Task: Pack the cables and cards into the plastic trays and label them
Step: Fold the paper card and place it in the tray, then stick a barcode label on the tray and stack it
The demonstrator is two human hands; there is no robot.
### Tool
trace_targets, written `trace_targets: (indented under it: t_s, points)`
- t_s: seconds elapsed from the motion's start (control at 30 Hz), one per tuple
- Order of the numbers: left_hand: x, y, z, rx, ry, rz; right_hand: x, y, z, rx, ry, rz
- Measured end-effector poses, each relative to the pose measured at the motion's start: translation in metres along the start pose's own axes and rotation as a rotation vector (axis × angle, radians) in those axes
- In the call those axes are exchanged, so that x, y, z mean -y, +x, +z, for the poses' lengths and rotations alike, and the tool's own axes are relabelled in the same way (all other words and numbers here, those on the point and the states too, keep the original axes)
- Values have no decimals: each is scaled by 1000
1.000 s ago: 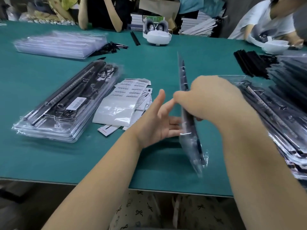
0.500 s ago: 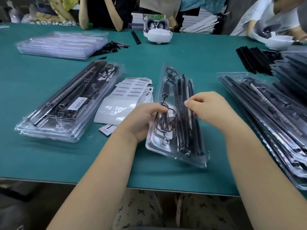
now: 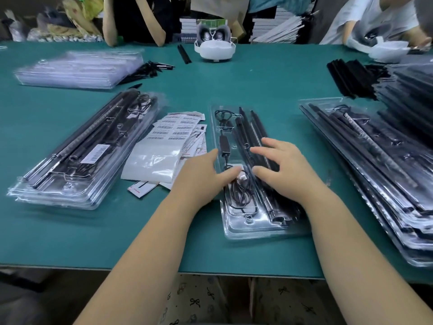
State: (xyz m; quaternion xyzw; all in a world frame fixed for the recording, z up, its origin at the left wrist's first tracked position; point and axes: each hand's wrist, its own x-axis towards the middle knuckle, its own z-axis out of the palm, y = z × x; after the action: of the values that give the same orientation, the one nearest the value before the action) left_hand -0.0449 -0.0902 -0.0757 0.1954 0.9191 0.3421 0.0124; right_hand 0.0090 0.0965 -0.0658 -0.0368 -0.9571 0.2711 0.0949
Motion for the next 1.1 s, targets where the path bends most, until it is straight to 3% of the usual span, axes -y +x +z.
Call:
trace_targets:
  t_s: [0.1, 0.23, 0.33, 0.4, 0.5, 0.6, 0.67, 0.73, 0.8, 0.93, 1.1]
  points:
    - [-5, 0, 0, -132, 165, 27, 2, 0, 0, 85, -87, 5]
    - [7, 4, -21, -473, 188, -167, 6, -2, -4, 121, -156, 35]
    - [19, 4, -28, -391, 338, -338, 12, -4, -11, 145, -187, 41]
    - [21, 4, -24, -325, 320, -339, 20, -2, -18, 187, -246, 49]
    - [15, 5, -23, -354, 278, -315, 30, 5, -32, 243, -309, 74]
    - [3, -1, -21, -514, 219, -181, 35, 14, -38, 57, -43, 84]
    - [-8, -10, -17, -593, 96, 46, 37, 20, -33, -8, 346, 188]
    - [-21, -16, -10, -534, 37, 246, 37, 25, -22, 46, 718, 325]
    - [-29, -20, -3, -420, 5, 393, 33, 26, -13, 92, 912, 367]
    - [-33, -22, 0, -174, -144, 471, 19, 22, -7, 35, 918, 276]
    - [-26, -5, 0, -261, -56, 321, 17, 19, -7, 115, 941, 223]
